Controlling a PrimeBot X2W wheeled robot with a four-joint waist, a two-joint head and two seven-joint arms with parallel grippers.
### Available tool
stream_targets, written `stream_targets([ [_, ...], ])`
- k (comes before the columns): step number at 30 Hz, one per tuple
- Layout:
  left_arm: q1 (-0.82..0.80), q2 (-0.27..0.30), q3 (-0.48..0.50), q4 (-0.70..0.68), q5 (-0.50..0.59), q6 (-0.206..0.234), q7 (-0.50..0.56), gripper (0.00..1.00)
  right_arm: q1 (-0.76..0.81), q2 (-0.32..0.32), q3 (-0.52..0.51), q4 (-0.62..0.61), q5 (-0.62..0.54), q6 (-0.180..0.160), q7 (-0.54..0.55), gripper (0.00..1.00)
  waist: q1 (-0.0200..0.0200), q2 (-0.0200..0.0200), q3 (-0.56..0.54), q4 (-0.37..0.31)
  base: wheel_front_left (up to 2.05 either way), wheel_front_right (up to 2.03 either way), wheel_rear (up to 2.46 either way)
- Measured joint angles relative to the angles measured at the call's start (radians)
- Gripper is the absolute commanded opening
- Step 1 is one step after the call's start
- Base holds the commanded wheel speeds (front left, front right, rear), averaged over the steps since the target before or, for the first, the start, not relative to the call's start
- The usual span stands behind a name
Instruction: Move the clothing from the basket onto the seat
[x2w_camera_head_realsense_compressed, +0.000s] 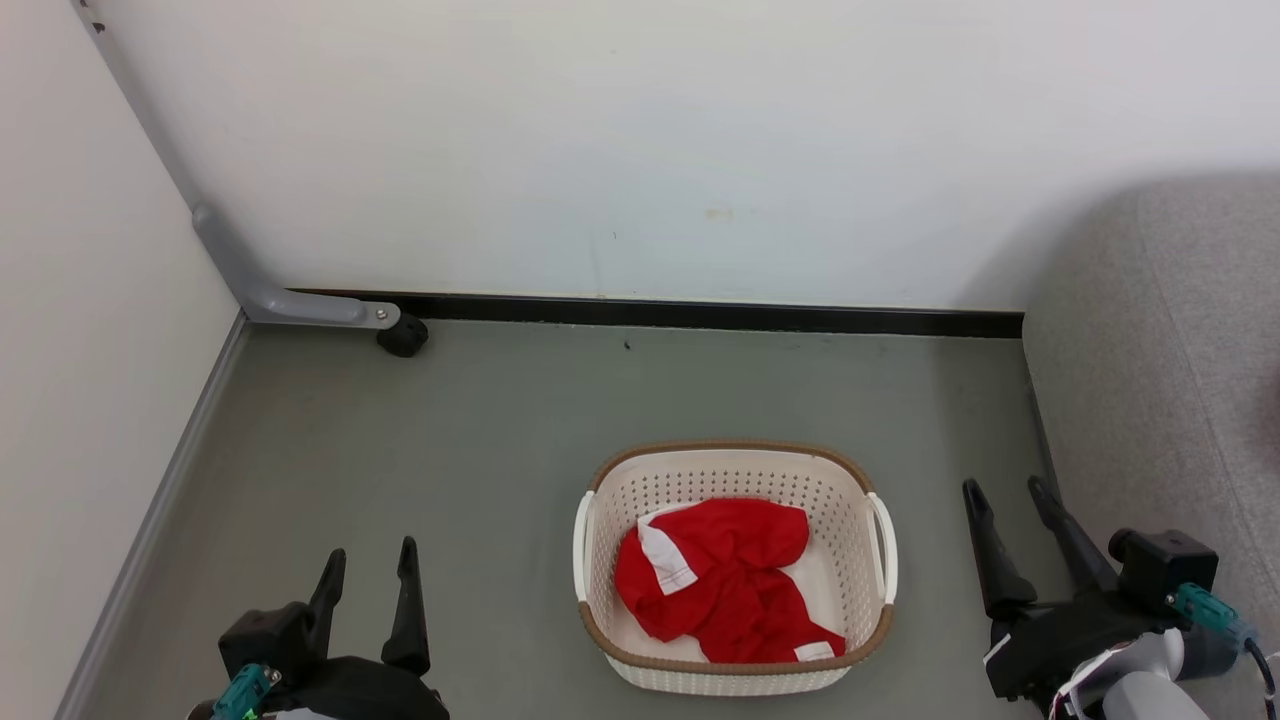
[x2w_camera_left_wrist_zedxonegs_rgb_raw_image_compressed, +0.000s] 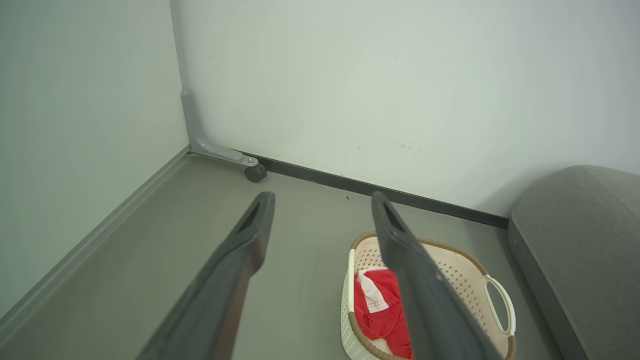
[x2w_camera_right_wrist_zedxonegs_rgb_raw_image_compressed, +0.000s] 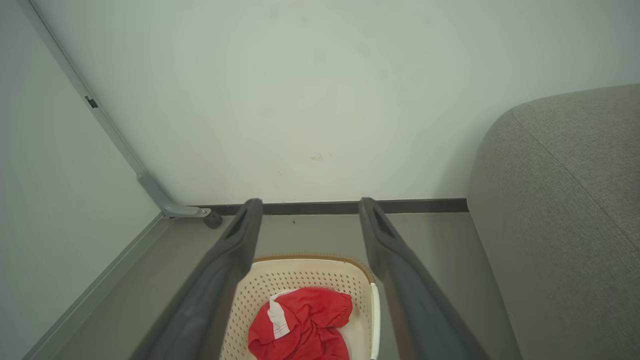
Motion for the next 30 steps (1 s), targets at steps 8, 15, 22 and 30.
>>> stream_targets([
  [8, 0.018, -0.002, 0.013, 0.008, 0.001, 0.000, 0.000, 1.00, 0.037, 0.023, -0.007, -0.008, -0.010, 0.000, 0.000, 1.00, 0.0000, 0.0000, -0.016, -0.028, 0.00, 0.00, 0.00],
  [15, 0.019, -0.007, 0.021, 0.009, 0.012, -0.002, 0.000, 1.00, 0.054, 0.024, -0.025, -0.020, -0.028, 0.000, 0.000, 1.00, 0.0000, 0.0000, -0.028, -0.044, 0.00, 0.00, 0.00],
  [22, 0.019, -0.013, 0.028, 0.009, 0.019, -0.009, 0.000, 1.00, 0.054, 0.024, -0.038, -0.031, -0.045, 0.000, 0.000, 1.00, 0.0000, 0.0000, -0.032, -0.050, 0.00, 0.00, 0.00],
  [30, 0.019, -0.019, 0.036, 0.008, 0.029, -0.018, 0.000, 1.00, 0.055, 0.025, -0.043, -0.042, -0.057, 0.000, 0.000, 1.00, 0.0000, 0.0000, -0.029, -0.056, 0.00, 0.00, 0.00],
])
